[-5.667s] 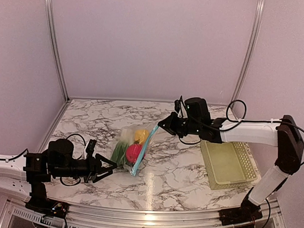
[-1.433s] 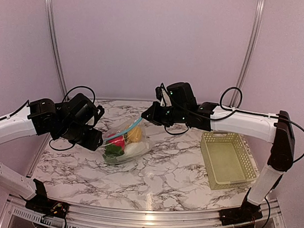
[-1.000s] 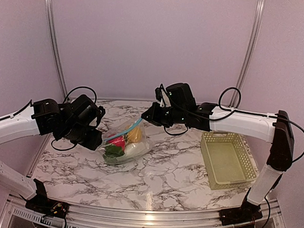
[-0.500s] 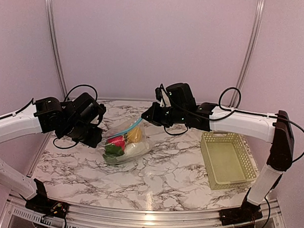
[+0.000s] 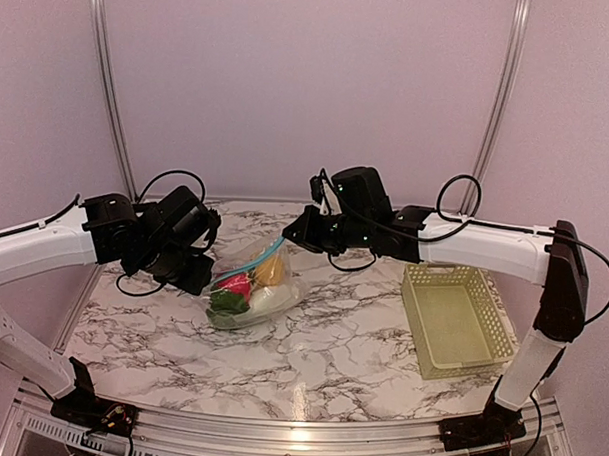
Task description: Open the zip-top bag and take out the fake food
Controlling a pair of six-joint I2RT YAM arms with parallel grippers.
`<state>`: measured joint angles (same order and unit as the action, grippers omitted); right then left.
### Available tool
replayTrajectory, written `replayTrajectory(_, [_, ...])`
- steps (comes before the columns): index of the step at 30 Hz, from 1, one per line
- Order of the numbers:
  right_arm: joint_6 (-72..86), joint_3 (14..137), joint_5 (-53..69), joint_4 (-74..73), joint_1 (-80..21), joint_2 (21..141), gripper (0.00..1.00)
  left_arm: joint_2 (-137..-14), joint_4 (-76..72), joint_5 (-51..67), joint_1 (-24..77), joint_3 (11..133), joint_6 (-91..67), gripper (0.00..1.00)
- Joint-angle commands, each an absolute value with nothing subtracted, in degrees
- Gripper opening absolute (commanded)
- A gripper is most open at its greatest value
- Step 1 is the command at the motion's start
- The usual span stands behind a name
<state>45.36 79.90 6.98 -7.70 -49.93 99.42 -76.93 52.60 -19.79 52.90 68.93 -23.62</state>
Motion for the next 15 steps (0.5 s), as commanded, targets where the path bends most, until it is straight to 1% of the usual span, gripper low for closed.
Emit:
replayTrajectory(1, [45.0, 81.5, 7.1, -7.9, -50.4, 101.1, 0.02, -78.2, 51.0, -19.5, 52.7, 70.6, -22.6, 0.33])
replayTrajectory(5, [44.9, 81.8, 7.1, -8.1, -50.4, 101.2, 0.02, -78.8, 50.3, -19.1, 52.7, 70.4, -22.6, 0.33])
replayTrajectory(8, [44.9, 81.8, 7.0, -8.1, -50.4, 101.2, 0.02, -78.9, 49.7, -18.5, 52.7, 70.5, -22.5, 0.29])
replayTrajectory(10, [44.8, 81.8, 7.0, -8.2, -50.4, 101.2, 0.02, -78.9, 49.6, -18.4, 52.7, 70.5, -22.5, 0.22])
replayTrajectory(13, [44.6, 82.1, 7.0, -8.2, -50.4, 101.2, 0.03, -78.6, 49.2, -17.9, 52.7, 70.2, -22.9, 0.03])
replayTrajectory(14, [44.6, 82.2, 7.0, -8.3, -50.4, 101.2, 0.03, -78.2, 49.0, -17.5, 52.7, 70.0, -23.2, 0.0])
replayTrajectory(15, [44.4, 82.2, 7.0, -8.3, -50.4, 101.2, 0.03, -77.5, 48.6, -17.1, 52.7, 69.8, -23.8, 0.0])
